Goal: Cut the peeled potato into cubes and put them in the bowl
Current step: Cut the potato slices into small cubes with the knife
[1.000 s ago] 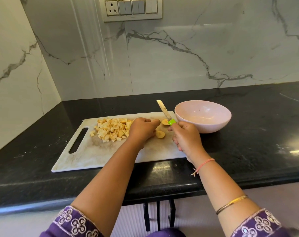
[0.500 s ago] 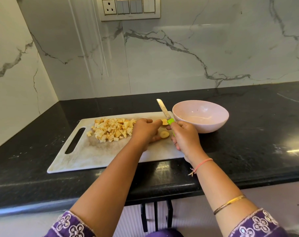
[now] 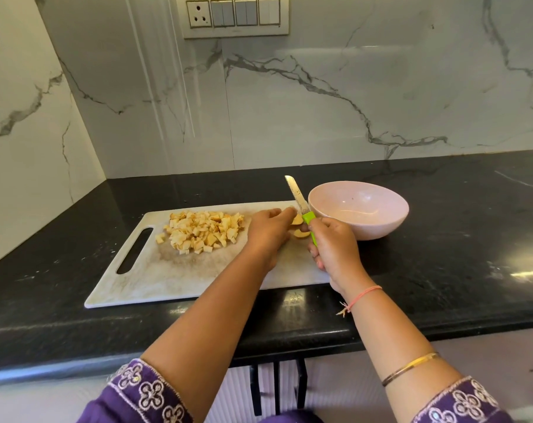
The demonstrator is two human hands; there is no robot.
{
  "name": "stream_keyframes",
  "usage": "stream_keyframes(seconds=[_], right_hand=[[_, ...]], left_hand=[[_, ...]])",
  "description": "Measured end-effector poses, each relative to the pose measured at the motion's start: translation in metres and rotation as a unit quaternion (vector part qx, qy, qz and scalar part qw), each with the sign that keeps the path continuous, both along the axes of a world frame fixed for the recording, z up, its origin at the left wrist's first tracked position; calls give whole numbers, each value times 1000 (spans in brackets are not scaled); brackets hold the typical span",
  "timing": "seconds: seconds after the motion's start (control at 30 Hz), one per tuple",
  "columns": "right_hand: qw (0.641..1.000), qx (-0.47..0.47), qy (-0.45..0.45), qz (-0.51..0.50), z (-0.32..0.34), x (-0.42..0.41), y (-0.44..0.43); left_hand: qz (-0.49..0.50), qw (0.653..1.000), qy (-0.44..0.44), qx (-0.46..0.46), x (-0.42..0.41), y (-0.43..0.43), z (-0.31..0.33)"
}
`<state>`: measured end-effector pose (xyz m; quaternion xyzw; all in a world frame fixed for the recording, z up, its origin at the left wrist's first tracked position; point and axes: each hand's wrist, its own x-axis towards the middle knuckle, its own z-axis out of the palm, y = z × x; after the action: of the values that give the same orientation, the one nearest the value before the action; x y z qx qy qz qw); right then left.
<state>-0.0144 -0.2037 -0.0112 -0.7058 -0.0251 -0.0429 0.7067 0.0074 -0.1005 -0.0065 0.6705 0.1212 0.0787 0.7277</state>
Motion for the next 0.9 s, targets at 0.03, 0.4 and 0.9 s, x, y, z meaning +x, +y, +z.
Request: stream_keyframes(seconds=[0.03,0.4,0.9], right_hand=[[1000,0,0,3,1,-1,1],[993,-115,-31,18,-4,3,2],[846,-527,-72,33,36,-32,22]], left_hand=[[14,998,-11,53,1,7,-3],[-11,860,-56,508,-17,44,-13],[7,904,-74,422,-14,55,-19]])
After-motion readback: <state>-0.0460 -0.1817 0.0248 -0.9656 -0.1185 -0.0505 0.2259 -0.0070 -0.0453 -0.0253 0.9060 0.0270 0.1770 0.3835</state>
